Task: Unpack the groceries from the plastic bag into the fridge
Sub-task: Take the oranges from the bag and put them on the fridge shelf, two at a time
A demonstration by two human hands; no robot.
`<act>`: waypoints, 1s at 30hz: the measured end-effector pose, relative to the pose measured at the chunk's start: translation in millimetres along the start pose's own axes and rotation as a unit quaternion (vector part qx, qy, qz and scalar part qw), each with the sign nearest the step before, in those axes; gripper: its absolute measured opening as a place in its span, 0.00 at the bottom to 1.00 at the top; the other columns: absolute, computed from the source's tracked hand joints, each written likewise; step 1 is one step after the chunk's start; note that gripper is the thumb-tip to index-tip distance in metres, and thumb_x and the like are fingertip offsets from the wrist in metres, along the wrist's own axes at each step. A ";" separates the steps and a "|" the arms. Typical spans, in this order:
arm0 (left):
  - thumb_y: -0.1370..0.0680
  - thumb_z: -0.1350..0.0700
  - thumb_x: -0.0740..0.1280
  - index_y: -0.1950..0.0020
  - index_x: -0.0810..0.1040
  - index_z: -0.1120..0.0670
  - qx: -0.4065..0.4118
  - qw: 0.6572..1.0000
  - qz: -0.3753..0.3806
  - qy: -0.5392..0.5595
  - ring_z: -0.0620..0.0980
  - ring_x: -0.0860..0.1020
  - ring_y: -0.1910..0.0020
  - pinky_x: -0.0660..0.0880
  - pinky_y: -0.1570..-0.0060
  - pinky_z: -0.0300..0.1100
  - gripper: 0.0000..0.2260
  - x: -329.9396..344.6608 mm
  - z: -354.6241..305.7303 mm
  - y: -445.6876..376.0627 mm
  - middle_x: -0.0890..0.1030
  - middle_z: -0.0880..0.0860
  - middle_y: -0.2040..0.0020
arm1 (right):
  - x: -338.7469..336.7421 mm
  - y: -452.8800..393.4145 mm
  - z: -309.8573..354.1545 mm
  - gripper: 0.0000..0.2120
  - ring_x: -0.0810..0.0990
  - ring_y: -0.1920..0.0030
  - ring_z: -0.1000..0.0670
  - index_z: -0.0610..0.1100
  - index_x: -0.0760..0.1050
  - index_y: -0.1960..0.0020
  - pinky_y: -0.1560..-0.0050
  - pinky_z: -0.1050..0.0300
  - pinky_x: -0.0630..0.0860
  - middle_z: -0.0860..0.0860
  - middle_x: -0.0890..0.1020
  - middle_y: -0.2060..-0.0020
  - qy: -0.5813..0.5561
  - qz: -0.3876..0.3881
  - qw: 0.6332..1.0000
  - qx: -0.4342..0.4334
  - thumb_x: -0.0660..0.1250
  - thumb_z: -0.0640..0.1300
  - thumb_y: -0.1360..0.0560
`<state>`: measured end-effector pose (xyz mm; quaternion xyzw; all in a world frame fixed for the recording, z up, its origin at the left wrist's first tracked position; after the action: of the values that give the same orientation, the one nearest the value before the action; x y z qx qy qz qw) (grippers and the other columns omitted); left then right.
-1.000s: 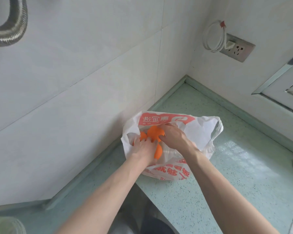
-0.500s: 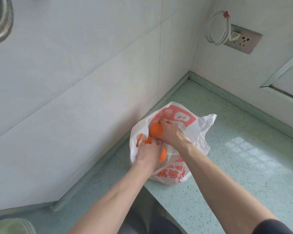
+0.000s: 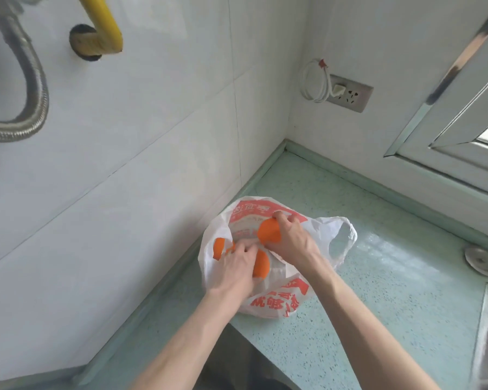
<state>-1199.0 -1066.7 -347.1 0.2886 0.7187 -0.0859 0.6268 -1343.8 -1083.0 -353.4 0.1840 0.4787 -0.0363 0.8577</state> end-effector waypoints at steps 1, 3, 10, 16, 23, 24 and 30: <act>0.22 0.47 0.73 0.26 0.65 0.47 -0.003 1.000 -0.011 0.012 0.55 0.77 0.36 0.76 0.43 0.46 0.28 -6.4 -3.2 3.9 0.72 0.50 0.30 | -9.2 9.6 0.4 0.36 0.82 0.46 0.37 0.51 0.64 0.25 0.52 0.47 0.80 0.43 0.72 0.37 0.000 -0.017 1.000 0.000 0.76 0.55 0.27; 0.22 0.45 0.71 0.25 0.65 0.46 -0.009 0.999 -0.027 0.036 0.51 0.77 0.36 0.70 0.47 0.41 0.28 -18.0 -9.4 13.1 0.71 0.48 0.30 | -25.8 27.6 4.0 0.35 0.82 0.46 0.39 0.51 0.64 0.25 0.54 0.48 0.79 0.44 0.72 0.38 0.000 -0.048 0.999 -0.004 0.75 0.56 0.26; 0.22 0.42 0.70 0.24 0.60 0.48 -0.022 0.991 -0.081 0.101 0.50 0.83 0.53 0.78 0.59 0.42 0.32 -48.8 -13.8 31.3 0.69 0.54 0.30 | -78.5 83.8 20.5 0.32 0.79 0.47 0.43 0.50 0.64 0.28 0.56 0.49 0.79 0.48 0.68 0.39 -0.027 -0.122 0.992 -0.011 0.74 0.57 0.26; 0.26 0.35 0.72 0.28 0.64 0.43 -0.017 0.973 -0.129 0.189 0.51 0.81 0.51 0.80 0.57 0.41 0.31 -89.2 -10.1 45.8 0.68 0.50 0.36 | -107.2 130.0 22.6 0.36 0.74 0.38 0.47 0.52 0.62 0.25 0.49 0.52 0.78 0.52 0.71 0.34 -0.025 -0.203 0.979 0.009 0.73 0.61 0.26; 0.30 0.34 0.71 0.27 0.68 0.45 0.058 0.963 -0.132 0.226 0.45 0.69 0.44 0.71 0.50 0.39 0.34 -126.6 -22.5 65.8 0.71 0.48 0.32 | -123.0 181.3 27.4 0.38 0.76 0.41 0.48 0.58 0.58 0.23 0.51 0.54 0.79 0.54 0.67 0.29 -0.054 -0.272 0.960 0.049 0.72 0.63 0.26; 0.29 0.36 0.73 0.27 0.68 0.45 0.067 0.964 -0.135 0.218 0.45 0.67 0.44 0.70 0.50 0.39 0.33 -130.4 -23.8 67.4 0.72 0.48 0.32 | -124.7 188.4 28.5 0.38 0.76 0.41 0.49 0.59 0.58 0.23 0.51 0.55 0.80 0.53 0.67 0.30 -0.056 -0.280 0.957 0.053 0.72 0.63 0.26; 0.29 0.38 0.77 0.27 0.66 0.42 0.135 0.956 -0.119 0.234 0.45 0.75 0.45 0.69 0.54 0.32 0.35 -144.7 -34.6 77.9 0.70 0.45 0.33 | -132.7 234.7 23.7 0.38 0.78 0.44 0.49 0.61 0.60 0.23 0.52 0.61 0.75 0.53 0.67 0.33 -0.087 -0.328 0.935 0.101 0.75 0.62 0.28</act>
<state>-1180.8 -1030.6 -184.1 0.2948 0.8560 -0.1860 0.3818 -1340.3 -888.2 -165.5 0.0984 0.4298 -0.3794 0.8134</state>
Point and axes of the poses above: each hand's wrist, its own y-axis away from the middle knuckle, its own x-axis out of the palm, z = x × y, the point moved 10 cm from there along -y, towards the middle knuckle
